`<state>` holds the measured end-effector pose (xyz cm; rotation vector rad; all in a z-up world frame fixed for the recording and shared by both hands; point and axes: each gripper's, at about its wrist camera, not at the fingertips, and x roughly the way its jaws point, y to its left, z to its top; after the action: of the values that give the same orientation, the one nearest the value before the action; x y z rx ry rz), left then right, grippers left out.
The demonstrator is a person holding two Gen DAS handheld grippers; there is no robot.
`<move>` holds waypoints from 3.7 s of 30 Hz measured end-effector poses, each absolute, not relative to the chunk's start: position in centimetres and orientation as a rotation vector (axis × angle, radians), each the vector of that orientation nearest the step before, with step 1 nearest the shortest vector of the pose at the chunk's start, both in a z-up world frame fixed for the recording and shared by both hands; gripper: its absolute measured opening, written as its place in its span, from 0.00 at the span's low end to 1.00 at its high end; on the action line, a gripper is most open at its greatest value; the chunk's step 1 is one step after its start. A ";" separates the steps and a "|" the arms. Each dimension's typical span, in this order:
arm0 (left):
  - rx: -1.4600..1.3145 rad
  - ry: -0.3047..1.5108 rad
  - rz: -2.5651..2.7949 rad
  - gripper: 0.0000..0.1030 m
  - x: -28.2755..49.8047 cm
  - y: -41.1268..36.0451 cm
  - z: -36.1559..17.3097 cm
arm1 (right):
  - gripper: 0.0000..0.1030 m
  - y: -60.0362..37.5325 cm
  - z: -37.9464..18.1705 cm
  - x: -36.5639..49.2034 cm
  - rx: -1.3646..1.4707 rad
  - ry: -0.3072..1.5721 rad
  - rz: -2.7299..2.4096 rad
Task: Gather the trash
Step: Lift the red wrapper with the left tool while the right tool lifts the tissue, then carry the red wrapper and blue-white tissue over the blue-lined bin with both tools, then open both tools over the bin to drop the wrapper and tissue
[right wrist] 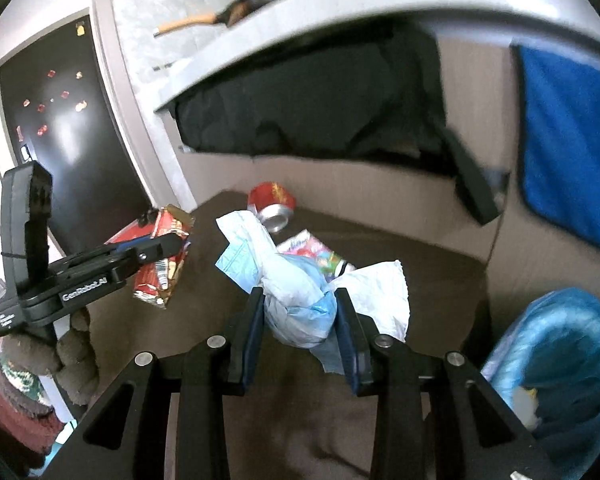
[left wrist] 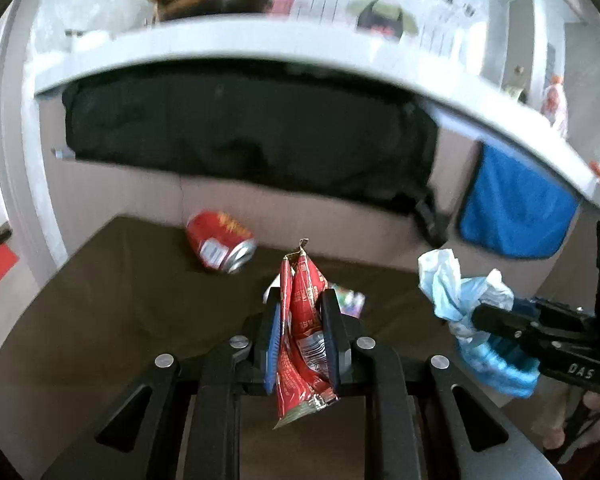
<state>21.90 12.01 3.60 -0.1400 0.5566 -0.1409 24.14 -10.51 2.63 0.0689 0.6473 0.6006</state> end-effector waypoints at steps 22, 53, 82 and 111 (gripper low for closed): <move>-0.051 0.382 -0.422 0.19 17.6 -6.0 9.6 | 0.30 -25.6 10.0 17.2 0.041 0.437 0.310; -0.008 0.548 -0.544 0.19 23.3 -16.1 1.4 | 0.31 -34.6 1.6 20.4 0.182 0.563 0.159; 0.010 0.689 -0.552 0.19 26.9 -18.3 -4.1 | 0.31 -35.7 -4.5 24.7 0.280 0.704 0.173; -0.398 0.781 -0.750 0.70 31.0 -11.7 -2.4 | 0.59 -35.8 0.1 23.5 0.265 0.621 0.024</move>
<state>30.99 -11.68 -2.39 -0.3981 0.7812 -0.7503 23.48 -35.77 0.09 0.2651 0.6214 0.0239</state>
